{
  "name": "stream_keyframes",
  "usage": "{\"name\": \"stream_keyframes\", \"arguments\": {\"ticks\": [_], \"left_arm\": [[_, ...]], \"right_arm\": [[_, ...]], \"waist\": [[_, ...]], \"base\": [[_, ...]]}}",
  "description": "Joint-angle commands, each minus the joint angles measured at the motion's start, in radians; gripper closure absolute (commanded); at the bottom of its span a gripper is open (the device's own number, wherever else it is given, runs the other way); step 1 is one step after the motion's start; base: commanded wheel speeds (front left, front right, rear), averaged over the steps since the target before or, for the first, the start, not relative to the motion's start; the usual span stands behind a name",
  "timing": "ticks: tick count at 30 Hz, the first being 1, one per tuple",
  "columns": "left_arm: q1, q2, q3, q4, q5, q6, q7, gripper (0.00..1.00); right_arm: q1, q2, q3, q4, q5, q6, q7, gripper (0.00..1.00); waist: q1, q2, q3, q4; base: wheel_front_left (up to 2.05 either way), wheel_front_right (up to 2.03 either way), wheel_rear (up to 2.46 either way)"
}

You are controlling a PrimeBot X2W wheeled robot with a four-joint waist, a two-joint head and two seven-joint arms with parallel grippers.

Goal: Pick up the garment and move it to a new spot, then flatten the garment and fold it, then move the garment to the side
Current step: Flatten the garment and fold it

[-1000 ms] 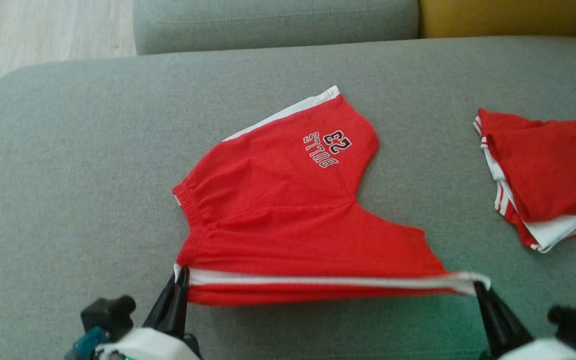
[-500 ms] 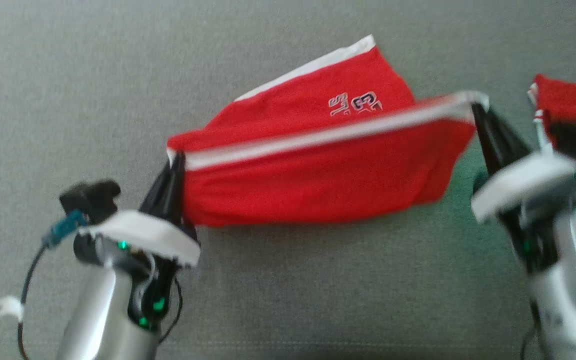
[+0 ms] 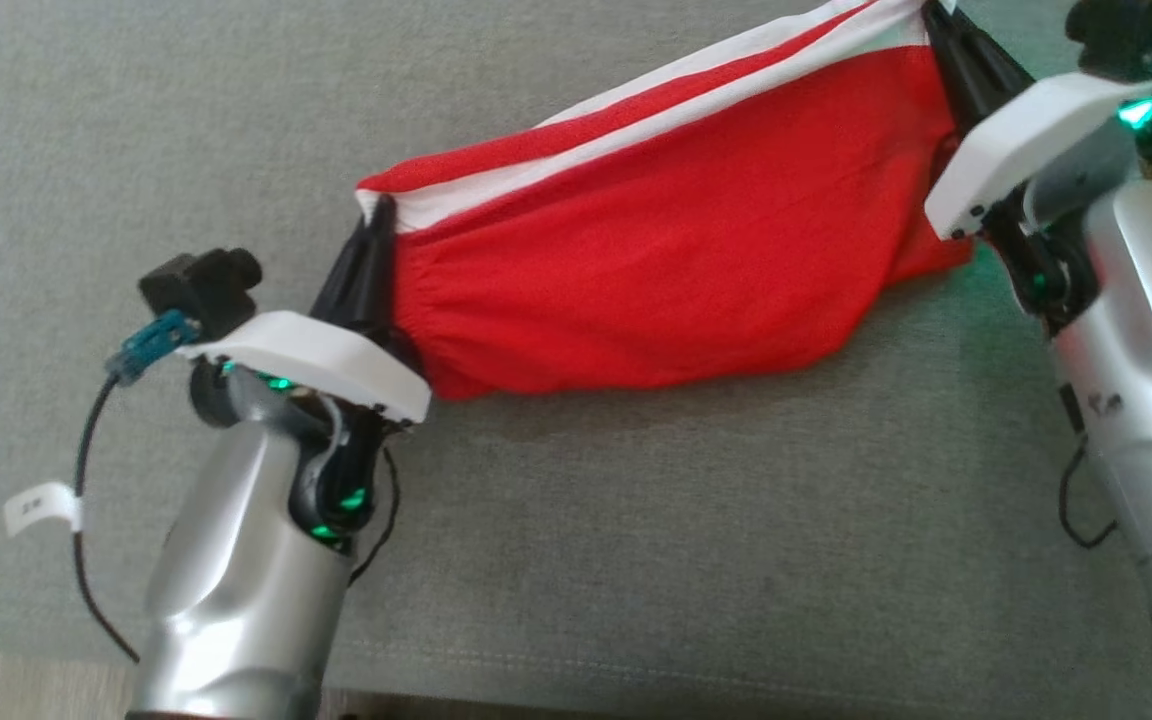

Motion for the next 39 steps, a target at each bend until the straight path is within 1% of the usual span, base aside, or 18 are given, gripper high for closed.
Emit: {"name": "stream_keyframes", "arguments": {"ticks": [1,2,3,4,5,6,7,10,14,18,20,21,23,26,30,35,39], "left_arm": [[-0.042,0.018,0.006,-0.012,-0.021,0.003,-0.022,1.0],[-0.051,0.018,-0.008,0.004,-0.026,0.006,-0.031,1.0],[-0.059,0.018,-0.022,0.017,-0.035,0.008,-0.04,0.94],[-0.066,0.018,-0.034,0.03,-0.046,0.009,-0.048,0.73],[-0.072,0.018,-0.044,0.043,-0.052,0.013,-0.057,0.49],[-0.079,0.018,-0.053,0.054,-0.054,0.017,-0.068,0.0],[-0.086,0.018,-0.061,0.065,-0.058,0.018,-0.077,0.0],[-0.098,0.018,-0.074,0.094,-0.046,0.031,-0.109,0.0],[-0.085,0.021,-0.056,0.094,-0.014,0.056,-0.148,0.0],[-0.041,0.04,-0.021,0.026,0.058,0.093,-0.161,0.0],[-0.006,0.047,0.013,-0.051,0.116,0.118,-0.162,0.0],[-0.006,0.047,0.013,-0.051,0.116,0.118,-0.162,0.0],[0.036,0.052,0.044,-0.125,0.175,0.139,-0.162,0.0],[0.09,0.059,0.08,-0.221,0.258,0.158,-0.162,0.0],[0.141,0.068,0.099,-0.306,0.343,0.162,-0.162,0.0],[0.182,0.083,0.095,-0.351,0.412,0.152,-0.162,0.0],[0.217,0.095,0.074,-0.338,0.442,0.14,-0.162,0.0]], "right_arm": [[-0.037,-0.001,0.04,0.009,0.015,0.007,-0.019,1.0],[-0.055,-0.001,0.06,0.032,0.025,0.007,-0.035,1.0],[-0.069,-0.002,0.078,0.058,0.035,0.007,-0.05,1.0],[-0.082,0.0,0.095,0.083,0.046,0.007,-0.064,0.87],[-0.094,0.003,0.111,0.105,0.059,0.007,-0.078,0.57],[-0.104,0.004,0.126,0.126,0.069,0.007,-0.093,0.02],[-0.114,0.005,0.14,0.146,0.078,0.007,-0.107,0.0],[-0.13,0.013,0.172,0.195,0.104,0.007,-0.159,0.0],[-0.128,0.022,0.2,0.222,0.131,0.007,-0.256,0.0],[-0.106,0.016,0.213,0.194,0.133,0.007,-0.343,0.0],[-0.088,0.005,0.199,0.158,0.111,0.007,-0.363,0.0],[-0.088,0.005,0.199,0.158,0.111,0.007,-0.363,0.0],[-0.058,-0.005,0.166,0.112,0.078,0.007,-0.37,0.0],[0.018,-0.01,0.074,0.005,-0.009,0.007,-0.371,0.0],[0.164,0.025,-0.06,-0.135,-0.115,0.007,-0.371,0.0],[0.35,0.087,-0.167,-0.3,-0.213,0.007,-0.364,0.0],[0.484,0.127,-0.219,-0.427,-0.272,0.007,-0.305,0.0]], "waist": [[-0.0002,0.0,0.016,0.019],[-0.0002,0.0,0.019,0.023],[-0.0002,0.0,0.021,0.025],[-0.0002,0.0,0.023,0.028],[-0.0002,0.0,0.024,0.03],[-0.0002,0.0,0.026,0.031],[-0.0002,0.0,0.027,0.033],[-0.0002,0.0,0.023,0.031],[-0.0002,0.0,0.005,0.014],[-0.0002,0.0,-0.023,-0.014],[-0.0002,0.0,-0.036,-0.029],[-0.0002,0.0,-0.036,-0.029],[-0.0002,0.0,-0.052,-0.045],[-0.0002,0.0,-0.074,-0.07],[-0.0002,0.0,-0.105,-0.095],[-0.0002,0.0,-0.139,-0.118],[-0.0002,0.0,-0.158,-0.132]], "base": [[0.0,0.0,0.0],[0.0,0.0,0.0],[0.0,0.0,0.0],[0.0,0.0,0.0],[0.0,0.0,0.0],[0.0,0.0,0.0],[0.0,0.0,0.0],[0.0,0.0,0.0],[0.0,0.0,0.0],[0.0,0.0,0.0],[0.0,0.0,0.0],[0.0,0.0,0.0],[0.0,0.0,0.0],[0.0,0.0,0.0],[0.0,0.0,0.0],[0.0,0.0,0.0],[0.0,0.0,0.0]]}}
